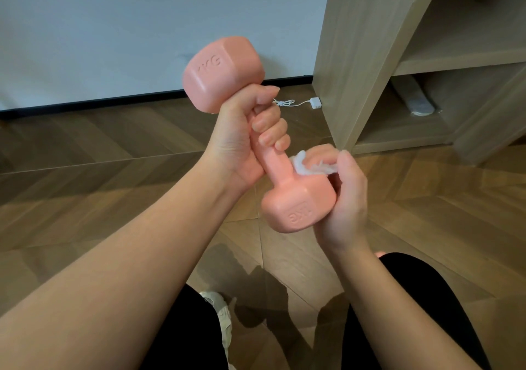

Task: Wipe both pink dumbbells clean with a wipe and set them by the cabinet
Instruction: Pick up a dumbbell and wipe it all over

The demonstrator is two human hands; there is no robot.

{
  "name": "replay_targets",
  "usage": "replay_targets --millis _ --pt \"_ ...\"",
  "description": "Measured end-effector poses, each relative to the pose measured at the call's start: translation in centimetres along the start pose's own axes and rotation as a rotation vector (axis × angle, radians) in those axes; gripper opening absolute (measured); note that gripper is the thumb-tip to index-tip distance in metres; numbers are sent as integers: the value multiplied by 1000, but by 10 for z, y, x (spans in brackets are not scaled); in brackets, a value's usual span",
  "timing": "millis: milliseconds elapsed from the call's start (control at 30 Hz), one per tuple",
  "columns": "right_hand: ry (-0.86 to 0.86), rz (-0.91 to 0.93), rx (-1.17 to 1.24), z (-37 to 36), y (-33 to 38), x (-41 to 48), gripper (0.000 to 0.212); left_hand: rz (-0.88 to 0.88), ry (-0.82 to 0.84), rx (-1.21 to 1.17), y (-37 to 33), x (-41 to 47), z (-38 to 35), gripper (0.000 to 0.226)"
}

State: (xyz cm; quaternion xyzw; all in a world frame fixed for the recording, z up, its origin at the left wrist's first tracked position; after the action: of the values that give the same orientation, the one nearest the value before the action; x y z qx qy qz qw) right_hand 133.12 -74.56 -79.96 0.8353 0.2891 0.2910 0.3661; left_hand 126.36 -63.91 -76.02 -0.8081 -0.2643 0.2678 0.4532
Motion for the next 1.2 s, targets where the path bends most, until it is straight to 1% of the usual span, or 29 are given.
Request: replay_targets --millis 67,167,233,333,500,567,600,633,700,733,833,900,967,1100,1200 --pt "168 241 -255 -10 16 -3 37 20 -59 25 2 0 4 52" --pt "287 442 -428 -21 26 -10 39 44 -150 18 4 0 9 51" --pt "305 509 -508 -23 25 -12 39 71 -201 -24 7 0 13 50" --pt "237 533 -523 -19 24 -12 42 99 -238 -62 11 0 14 48" --pt "46 355 -403 -9 12 -9 43 46 -238 -56 7 0 14 49" --pt "-36 239 -345 -5 8 -7 44 34 -224 -63 6 0 12 49" --pt "-78 152 -283 -2 4 -5 46 29 -213 -64 6 0 11 49" --pt "-138 33 -176 3 -1 -2 46 23 -201 -66 5 0 10 49" --pt "-228 -235 140 5 -16 -1 44 13 -178 -70 5 0 8 48" --pt "-252 -316 265 4 -21 -1 45 10 -168 -69 4 0 6 48" --pt "-324 -425 421 3 -29 -9 46 13 -149 -65 7 1 3 48" --pt "-371 -587 555 -1 -40 -20 47 16 -127 -75 8 1 2 48" --pt "-415 -729 701 -7 -46 -29 42 5 -90 -76 8 2 0 47" --pt "-433 -797 815 -10 -47 -32 40 -43 -10 -52 4 1 -8 41" --pt "-439 -756 846 -9 -47 -29 42 -33 -8 -28 8 2 -10 42"
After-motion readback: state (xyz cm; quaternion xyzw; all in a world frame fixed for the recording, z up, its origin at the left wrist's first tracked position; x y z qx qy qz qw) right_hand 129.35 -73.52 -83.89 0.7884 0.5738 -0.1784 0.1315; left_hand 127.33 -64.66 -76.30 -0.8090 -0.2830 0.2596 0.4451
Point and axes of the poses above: each hand's wrist, its own x-axis towards the middle knuckle, its own z-axis out of the back of the hand, y = z × x, the point moved 7 cm from there along x, towards the middle knuckle, and after that the axes turned 15 degrees about x, right-handed, at the moved point
